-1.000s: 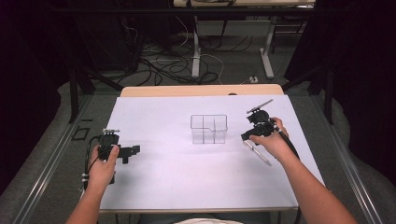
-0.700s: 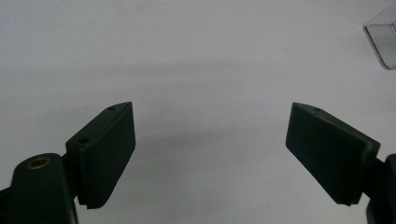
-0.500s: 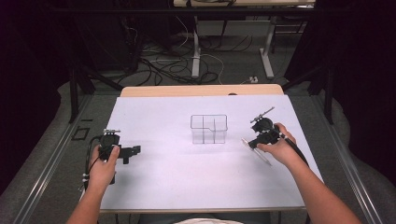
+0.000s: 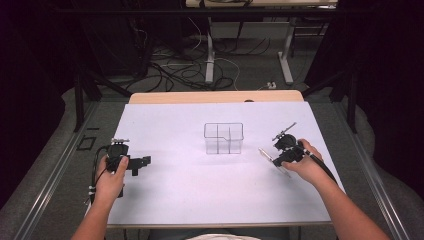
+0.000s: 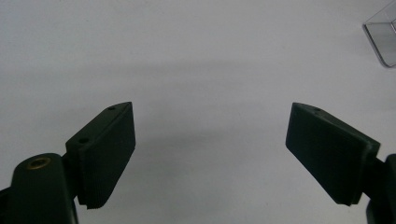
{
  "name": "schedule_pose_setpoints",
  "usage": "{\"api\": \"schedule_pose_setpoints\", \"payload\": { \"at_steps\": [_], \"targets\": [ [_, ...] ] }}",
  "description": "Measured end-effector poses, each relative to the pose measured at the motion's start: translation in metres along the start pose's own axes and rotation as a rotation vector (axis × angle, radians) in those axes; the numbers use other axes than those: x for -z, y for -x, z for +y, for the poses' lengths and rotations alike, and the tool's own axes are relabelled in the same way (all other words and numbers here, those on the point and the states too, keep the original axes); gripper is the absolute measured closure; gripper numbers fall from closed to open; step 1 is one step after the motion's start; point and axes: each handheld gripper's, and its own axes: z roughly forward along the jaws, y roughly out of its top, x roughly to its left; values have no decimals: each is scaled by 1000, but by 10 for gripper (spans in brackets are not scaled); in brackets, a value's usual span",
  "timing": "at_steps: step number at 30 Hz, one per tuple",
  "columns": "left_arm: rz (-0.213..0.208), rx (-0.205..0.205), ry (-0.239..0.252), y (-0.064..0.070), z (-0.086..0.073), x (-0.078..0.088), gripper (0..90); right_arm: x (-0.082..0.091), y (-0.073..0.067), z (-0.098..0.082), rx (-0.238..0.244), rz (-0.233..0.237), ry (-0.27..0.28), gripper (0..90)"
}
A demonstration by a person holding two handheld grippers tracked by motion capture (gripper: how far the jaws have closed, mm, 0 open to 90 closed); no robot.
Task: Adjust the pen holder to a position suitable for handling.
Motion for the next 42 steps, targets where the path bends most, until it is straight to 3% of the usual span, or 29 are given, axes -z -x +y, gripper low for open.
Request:
{"api": "schedule_pose_setpoints", "payload": {
  "at_steps": [2, 3, 5, 6, 8, 9, 12, 14, 16, 18, 24, 26, 27, 31, 33, 34, 36, 42],
  "targets": [
    [0, 1, 0, 0, 0, 0, 157, -1, -2, -2, -33, 22, -9, 618],
    [0, 1, 1, 1, 0, 0, 158, -2, 1, -4, -4, -1, -19, 620],
    [-1, 1, 2, 1, 0, -1, 157, -2, 0, -5, -13, 39, -18, 633],
    [-2, 0, 2, 1, 0, -1, 157, -4, 1, -6, -4, 13, -25, 638],
    [0, -2, 4, 1, 0, -1, 157, -4, 2, -7, 1, 10, -22, 642],
    [-1, -3, 4, 1, 0, -1, 157, -3, 3, -7, 1, 33, -44, 645],
    [0, -4, 4, 1, 0, -1, 158, -5, 1, -9, -12, 33, -28, 657],
    [0, -4, 3, 1, 0, -1, 158, -4, 2, -9, -9, 65, -37, 664],
    [0, -6, 2, 1, 0, -1, 158, -5, 3, -10, 1, 25, -32, 671],
    [0, -6, 2, 1, 0, -1, 157, -5, 4, -11, 4, 20, -36, 677],
    [0, -5, 2, 2, 0, -1, 158, -5, 4, -12, 14, 43, -50, 710],
    [0, -4, 2, 2, 0, -1, 157, -5, 2, -13, -7, 42, -62, 714],
    [-5, -6, -5, 1, 0, -1, 157, -5, 3, -13, 18, 46, -71, 720],
    [-1, -7, -2, 2, 0, -1, 157, -6, 2, -13, 10, 55, -99, 739],
    [0, -7, -1, 2, 0, -2, 157, -8, 0, -14, -14, 52, -87, 756],
    [-1, -6, -4, 2, 0, -2, 158, -11, -1, -16, -29, 63, -39, 762],
    [-2, -6, -3, 3, 0, -2, 158, -6, 1, -12, 23, 52, -118, 772],
    [-1, -6, -3, 3, 0, -2, 158, -8, 1, -11, 12, 63, -109, 794]
  ]
}}
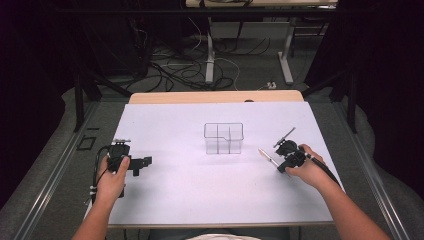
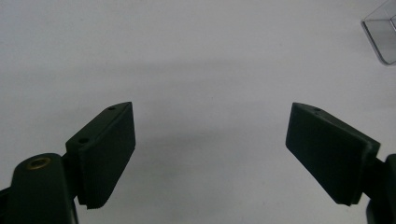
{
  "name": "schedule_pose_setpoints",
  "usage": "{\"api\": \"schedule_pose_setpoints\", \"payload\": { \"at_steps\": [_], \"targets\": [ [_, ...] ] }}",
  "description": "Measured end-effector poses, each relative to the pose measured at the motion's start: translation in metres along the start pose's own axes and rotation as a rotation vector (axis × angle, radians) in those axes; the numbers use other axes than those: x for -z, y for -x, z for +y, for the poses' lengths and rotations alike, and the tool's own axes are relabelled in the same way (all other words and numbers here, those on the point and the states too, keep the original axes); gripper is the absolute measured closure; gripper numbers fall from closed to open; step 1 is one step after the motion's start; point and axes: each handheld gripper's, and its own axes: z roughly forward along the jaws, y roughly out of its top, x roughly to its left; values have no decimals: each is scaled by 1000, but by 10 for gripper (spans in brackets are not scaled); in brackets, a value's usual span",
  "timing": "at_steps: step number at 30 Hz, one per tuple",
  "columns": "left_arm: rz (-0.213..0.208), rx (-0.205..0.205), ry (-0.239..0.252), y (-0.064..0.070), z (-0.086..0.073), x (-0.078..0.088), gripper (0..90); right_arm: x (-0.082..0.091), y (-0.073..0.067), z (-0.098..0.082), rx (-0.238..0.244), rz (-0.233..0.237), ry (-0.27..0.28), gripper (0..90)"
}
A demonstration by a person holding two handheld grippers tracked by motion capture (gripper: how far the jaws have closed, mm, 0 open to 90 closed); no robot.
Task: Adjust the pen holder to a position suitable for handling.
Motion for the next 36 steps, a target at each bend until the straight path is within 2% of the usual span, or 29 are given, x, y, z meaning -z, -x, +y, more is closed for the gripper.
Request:
{"api": "schedule_pose_setpoints", "payload": {
  "at_steps": [3, 4, 5, 6, 7, 9, 12, 15, 18, 21, 22, 23, 25, 26, 27, 29, 30, 31, 32, 33, 34, 35, 36],
  "targets": [
    [0, -3, -2, 0, 0, 0, 158, 0, 0, 0, -6, 1, -2, 797],
    [0, -4, -3, 0, 0, 0, 157, -3, -1, -2, -32, 6, 39, 798],
    [0, -4, -3, 0, 0, 0, 157, -4, -2, -2, -41, 6, 50, 799],
    [1, -4, -3, 0, 0, 0, 158, 2, 1, 1, 7, -7, -36, 799],
    [0, -4, -3, 0, 0, 0, 158, 3, 1, 2, 11, -11, -50, 799],
    [0, -5, -3, 0, 0, 0, 158, 0, -1, 0, -20, -3, -1, 800],
    [-2, -6, -1, 0, 0, 0, 157, 2, -1, 1, -2, -10, -27, 801],
    [-10, -18, -10, 1, 1, 1, 157, 1, -2, 1, 2, -9, -2, 802],
    [-14, -22, -4, 2, 0, 0, 156, 4, -3, 1, 31, -27, -23, 803],
    [-17, -28, 2, 3, 0, -1, 154, 4, -5, -1, 15, -14, 22, 803],
    [-21, -29, 7, 4, 0, -1, 153, 8, -5, 1, 33, -29, -8, 803],
    [-23, -33, 11, 4, 0, -1, 152, 9, -5, 1, 40, -19, -10, 803],
    [-27, -39, 15, 5, 0, -1, 151, 10, -8, 1, 28, -7, 12, 803],
    [-33, -42, 14, 5, 1, 0, 151, 10, -10, 1, 38, -21, 15, 803],
    [-35, -50, 6, 5, 1, 1, 150, 11, -12, 1, 30, -16, 20, 803],
    [-32, -53, 30, 7, 1, 0, 148, 15, -14, 2, 70, -20, 3, 803],
    [-35, -57, 31, 8, 1, 0, 146, 15, -17, 2, 68, -19, 12, 803],
    [-35, -62, 34, 8, 2, 0, 146, 17, -21, 3, 64, -46, 14, 803],
    [-39, -72, 31, 9, 2, 1, 145, 19, -20, 5, 107, -19, -10, 803],
    [-38, -78, 39, 11, 2, 1, 146, 21, -21, 6, 120, -11, -24, 803],
    [-38, -90, 38, 12, 2, 1, 145, 19, -26, 5, 97, -21, 19, 803],
    [-38, -100, 44, 14, 2, 1, 146, 21, -27, 7, 119, -6, 1, 803],
    [-38, -119, 43, 16, 2, 2, 146, 20, -32, 7, 102, -22, 23, 803]
  ]
}}
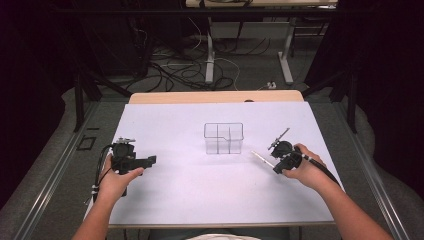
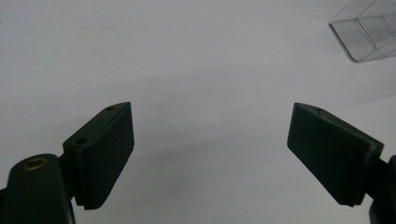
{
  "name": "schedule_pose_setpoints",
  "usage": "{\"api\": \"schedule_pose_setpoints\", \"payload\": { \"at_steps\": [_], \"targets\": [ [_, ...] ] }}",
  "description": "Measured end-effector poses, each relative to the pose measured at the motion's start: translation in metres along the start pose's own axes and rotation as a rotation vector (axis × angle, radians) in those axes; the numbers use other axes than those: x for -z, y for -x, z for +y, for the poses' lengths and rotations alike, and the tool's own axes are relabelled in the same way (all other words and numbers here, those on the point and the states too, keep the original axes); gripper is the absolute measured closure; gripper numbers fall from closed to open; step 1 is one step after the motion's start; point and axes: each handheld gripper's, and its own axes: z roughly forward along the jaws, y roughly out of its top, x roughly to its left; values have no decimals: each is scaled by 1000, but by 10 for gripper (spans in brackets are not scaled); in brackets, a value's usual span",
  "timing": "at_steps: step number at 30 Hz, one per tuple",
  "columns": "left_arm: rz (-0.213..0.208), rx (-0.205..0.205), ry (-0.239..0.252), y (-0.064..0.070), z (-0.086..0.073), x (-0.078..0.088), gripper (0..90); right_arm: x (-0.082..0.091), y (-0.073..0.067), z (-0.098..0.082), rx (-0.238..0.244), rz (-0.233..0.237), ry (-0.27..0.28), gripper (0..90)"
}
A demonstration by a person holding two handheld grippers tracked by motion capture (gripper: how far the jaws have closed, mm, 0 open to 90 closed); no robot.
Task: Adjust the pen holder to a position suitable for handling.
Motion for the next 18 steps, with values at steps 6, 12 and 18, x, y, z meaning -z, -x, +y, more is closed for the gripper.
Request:
{"api": "schedule_pose_setpoints", "payload": {
  "at_steps": [6, 12, 18],
  "targets": [
    [-1, -75, 4, 10, 1, -1, 156, 4, -13, 9, 77, 23, -1, 803],
    [-13, -132, -2, 15, 0, -3, 163, 6, -25, 20, 113, 38, -2, 803],
    [-11, -203, -11, 23, -2, -6, 181, 6, -34, 31, 141, 49, -10, 803]
  ]
}}
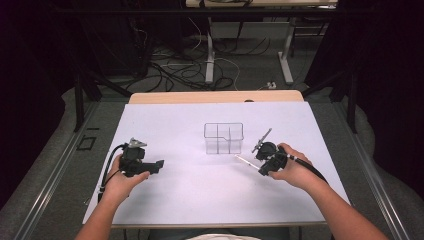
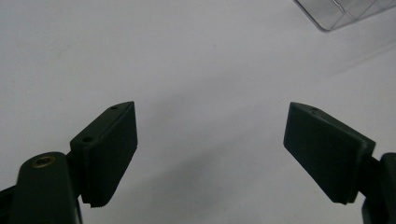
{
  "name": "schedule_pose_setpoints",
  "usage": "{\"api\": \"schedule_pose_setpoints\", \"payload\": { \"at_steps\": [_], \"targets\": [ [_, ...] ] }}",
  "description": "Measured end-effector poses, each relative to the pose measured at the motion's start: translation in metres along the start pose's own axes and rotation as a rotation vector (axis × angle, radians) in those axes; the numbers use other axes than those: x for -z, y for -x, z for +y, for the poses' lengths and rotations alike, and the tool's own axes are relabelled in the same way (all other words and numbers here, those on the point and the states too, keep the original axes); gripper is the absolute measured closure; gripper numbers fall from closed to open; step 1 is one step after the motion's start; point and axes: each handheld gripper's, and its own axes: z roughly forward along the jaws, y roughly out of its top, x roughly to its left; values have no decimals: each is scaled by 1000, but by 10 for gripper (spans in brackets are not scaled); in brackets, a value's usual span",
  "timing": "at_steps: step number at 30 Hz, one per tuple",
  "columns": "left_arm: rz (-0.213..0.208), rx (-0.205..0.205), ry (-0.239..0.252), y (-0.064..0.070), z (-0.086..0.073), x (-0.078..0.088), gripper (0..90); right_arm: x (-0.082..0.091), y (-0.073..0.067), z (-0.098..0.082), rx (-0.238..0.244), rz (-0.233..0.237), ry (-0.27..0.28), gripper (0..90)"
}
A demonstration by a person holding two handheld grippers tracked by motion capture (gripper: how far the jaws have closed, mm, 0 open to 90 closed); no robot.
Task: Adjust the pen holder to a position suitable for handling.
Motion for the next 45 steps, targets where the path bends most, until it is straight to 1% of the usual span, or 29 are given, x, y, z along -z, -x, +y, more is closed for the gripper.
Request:
{"api": "schedule_pose_setpoints", "payload": {
  "at_steps": [1, 2, 3, 5, 6, 7, 8, 10, 11, 18, 20, 21, 22, 23, 24, 26, 27, 29, 30, 31, 32, 33, 35, 37, 38, 39, 42, 44, 45],
  "targets": [
    [-5, -11, 5, 2, 0, -1, 184, -1, -1, 2, -5, 23, 16, 803],
    [-1, -22, -3, 3, 0, -1, 188, -1, -1, 4, 12, 28, 15, 803],
    [-2, -36, 4, 5, 0, -1, 194, -1, -3, 6, 7, 37, 14, 803],
    [0, -67, -6, 9, 1, -1, 201, 0, -6, 10, 24, -7, -18, 803],
    [1, -83, 3, 10, 1, -2, 205, -2, -5, 11, 27, 39, 6, 803],
    [-1, -89, 5, 13, 1, -2, 211, -2, -7, 13, 19, 51, 3, 803],
    [-4, -107, 3, 15, 2, -2, 219, -3, -7, 14, 36, 52, 7, 803],
    [-7, -130, 12, 20, 2, -3, 232, -3, -9, 17, 37, 53, 3, 803],
    [-11, -156, 13, 22, 2, -3, 238, -2, -10, 19, 38, 37, -12, 803],
    [-1, -266, 17, 40, 4, -7, 262, -4, -12, 26, 46, 93, 0, 803],
    [-4, -298, 9, 45, 4, -8, 277, -4, -14, 28, 44, 89, -4, 803],
    [-4, -316, 10, 47, 4, -8, 277, -2, -14, 30, 60, 79, -31, 803],
    [-5, -327, 11, 49, 4, -9, 281, -3, -16, 30, 43, 71, -23, 803],
    [-5, -347, 8, 51, 4, -9, 289, -7, -16, 30, 38, 100, 23, 803],
    [-6, -358, 12, 53, 4, -10, 296, -6, -15, 31, 55, 105, -5, 804],
    [-4, -380, 12, 57, 5, -11, 296, -5, -17, 33, 48, 89, -23, 803],
    [-7, -387, 13, 59, 5, -11, 296, -6, -17, 34, 57, 111, -11, 803],
    [-9, -414, 13, 63, 5, -12, 296, -6, -20, 35, 48, 112, -18, 803],
    [-14, -429, 1, 65, 6, -12, 296, -6, -19, 36, 66, 111, -14, 803],
    [-12, -443, 9, 68, 6, -13, 296, -6, -20, 37, 63, 114, -13, 803],
    [-6, -470, 17, 70, 6, -14, 295, -6, -21, 37, 62, 113, -14, 803],
    [-22, -486, 8, 71, 6, -14, 297, -5, -22, 38, 70, 90, -29, 803],
    [-27, -516, 12, 75, 6, -15, 310, -8, -22, 39, 67, 134, -13, 803],
    [-29, -543, 12, 79, 6, -16, 310, -8, -22, 40, 84, 121, -24, 803],
    [-32, -556, 18, 81, 5, -17, 313, -8, -23, 41, 82, 111, -28, 803],
    [-34, -570, 21, 82, 6, -18, 317, -8, -22, 41, 81, 134, -33, 803],
    [-30, -606, 35, 87, 6, -17, 318, -8, -23, 42, 77, 126, -26, 803],
    [-27, -636, 49, 90, 6, -17, 322, -9, -22, 42, 62, 158, -13, 803],
    [-24, -647, 57, 92, 6, -17, 328, -6, -22, 43, 66, 130, -52, 803]
  ]
}}
